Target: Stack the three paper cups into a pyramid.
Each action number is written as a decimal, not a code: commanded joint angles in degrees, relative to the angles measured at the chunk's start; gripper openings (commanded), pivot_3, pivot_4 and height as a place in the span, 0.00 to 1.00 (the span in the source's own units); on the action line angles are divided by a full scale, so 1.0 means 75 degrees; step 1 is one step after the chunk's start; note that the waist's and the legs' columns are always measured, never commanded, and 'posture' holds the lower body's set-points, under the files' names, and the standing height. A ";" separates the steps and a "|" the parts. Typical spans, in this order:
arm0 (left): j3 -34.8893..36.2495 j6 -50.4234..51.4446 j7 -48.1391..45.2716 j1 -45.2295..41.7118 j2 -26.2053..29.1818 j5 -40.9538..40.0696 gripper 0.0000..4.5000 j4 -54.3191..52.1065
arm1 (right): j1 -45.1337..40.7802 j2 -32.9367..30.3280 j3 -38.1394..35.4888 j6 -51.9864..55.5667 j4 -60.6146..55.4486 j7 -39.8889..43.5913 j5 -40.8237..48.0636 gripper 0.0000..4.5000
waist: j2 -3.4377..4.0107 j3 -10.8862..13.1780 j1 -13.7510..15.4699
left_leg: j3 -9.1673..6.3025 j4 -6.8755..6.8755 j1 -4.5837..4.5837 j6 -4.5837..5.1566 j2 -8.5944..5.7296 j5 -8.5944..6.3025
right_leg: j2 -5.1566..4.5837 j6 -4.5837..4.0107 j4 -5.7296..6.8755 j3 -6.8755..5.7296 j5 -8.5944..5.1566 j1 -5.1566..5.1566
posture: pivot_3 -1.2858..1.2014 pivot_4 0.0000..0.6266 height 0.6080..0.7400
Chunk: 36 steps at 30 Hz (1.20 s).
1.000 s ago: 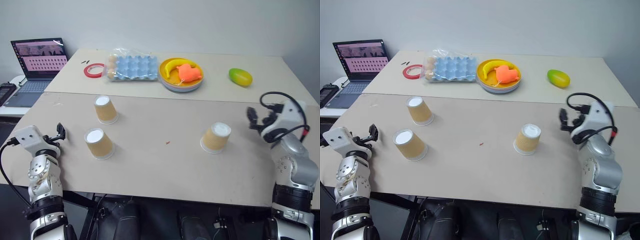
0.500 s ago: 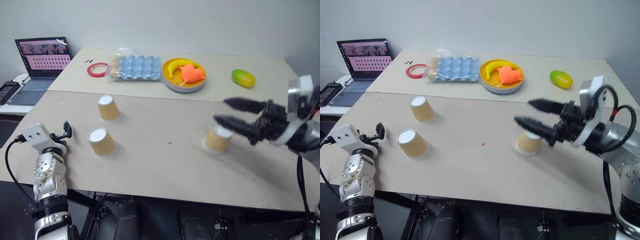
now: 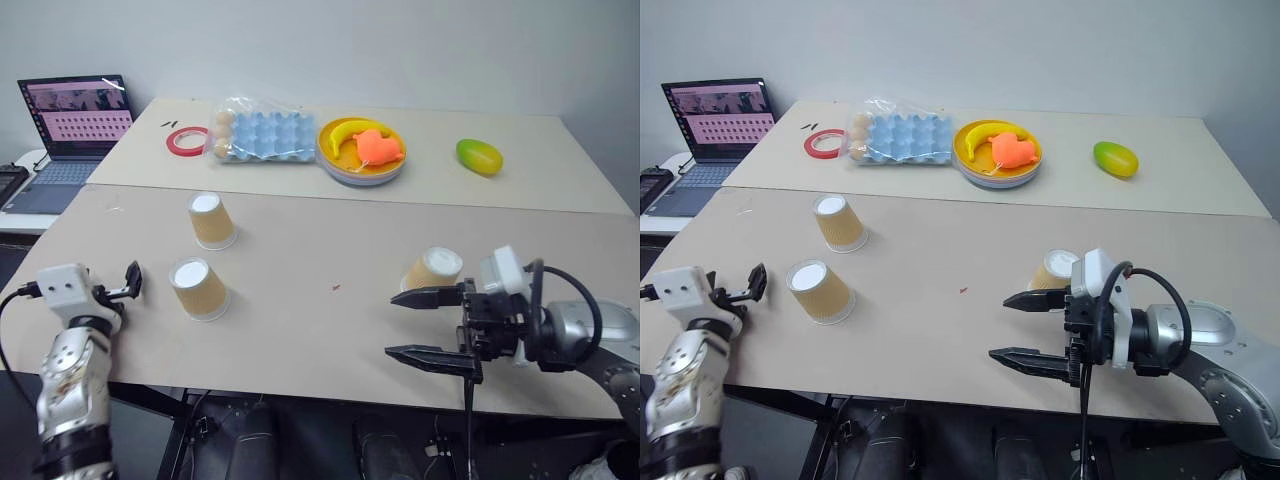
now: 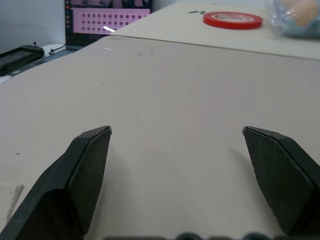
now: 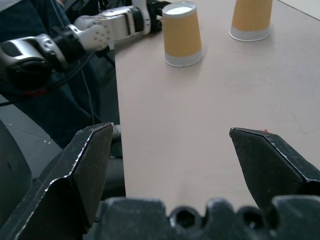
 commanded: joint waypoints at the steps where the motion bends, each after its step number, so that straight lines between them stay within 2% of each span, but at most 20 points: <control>1: 0.0315 0.0469 -0.0681 0.1187 0.0362 -0.0184 1.00 -0.0766 | -0.0087 0.0092 0.0184 -0.0433 0.0177 0.0093 -0.0328 0.98 | -0.0003 0.0002 -0.0028 | 0.0002 -0.0007 0.0003 0.0000 0.0003 0.0000 | 0.0000 -0.0003 -0.0002 0.0001 -0.0002 -0.0001 | 0.52 0.24 0.28; 6: 0.0589 0.0719 -0.1554 0.2655 0.0761 -0.0388 1.00 -0.1868 | -0.0291 0.0287 0.0583 -0.0673 0.0537 0.0136 -0.0707 0.98 | -0.0005 0.0007 -0.0022 | 0.0013 -0.0026 0.0016 -0.0003 0.0010 -0.0002 | 0.0000 -0.0037 -0.0004 0.0006 -0.0019 -0.0025 | 0.52 0.24 0.28; 11: -0.0245 0.0979 -0.2662 0.3312 0.1202 -0.0611 1.00 -0.3406 | -0.0468 0.0352 0.0773 -0.0864 0.0889 0.0246 -0.1009 0.98 | -0.0011 0.0013 0.0151 | 0.0029 -0.0020 0.0006 -0.0012 0.0006 -0.0007 | -0.0014 -0.0067 -0.0008 0.0016 -0.0035 -0.0066 | 0.52 0.24 0.28; 18: -0.0713 0.1303 -0.3114 0.2562 0.1561 -0.0746 1.00 -0.3714 | -0.0442 0.0333 0.0729 -0.0912 0.0874 0.0271 -0.1036 0.98 | -0.0025 0.0023 0.0217 | 0.0036 -0.0021 -0.0029 -0.0012 0.0016 -0.0007 | -0.0006 -0.0069 -0.0014 0.0017 -0.0029 -0.0104 | 0.52 0.24 0.28; 20: -0.0717 0.1345 -0.3172 0.2386 0.1593 -0.0760 1.00 -0.3670 | -0.0367 0.0318 0.0674 -0.0932 0.0850 0.0263 -0.1039 0.98 | -0.0025 0.0023 0.0181 | 0.0031 -0.0022 -0.0050 -0.0010 0.0017 -0.0006 | -0.0001 -0.0024 -0.0014 0.0013 0.0000 -0.0118 | 0.52 0.24 0.28; 23: -0.0861 0.1325 -0.3377 0.2075 0.1720 -0.0754 1.00 -0.3763 | -0.0244 0.0353 0.0620 -0.0924 0.0749 0.0143 -0.1030 0.98 | -0.0029 0.0025 0.0161 | 0.0031 -0.0025 -0.0060 -0.0010 0.0016 -0.0006 | -0.0002 -0.0022 -0.0014 0.0014 0.0000 -0.0111 | 0.52 0.24 0.28; 36: -0.1309 0.1736 -0.3477 0.0777 0.1689 -0.0828 1.00 -0.3646 | -0.0130 0.0412 0.0526 -0.0937 0.0629 -0.0148 -0.0998 0.98 | -0.0034 0.0032 0.0182 | 0.0023 -0.0026 -0.0051 -0.0009 0.0013 -0.0005 | 0.0002 -0.0017 -0.0014 0.0008 0.0002 -0.0109 | 0.52 0.24 0.28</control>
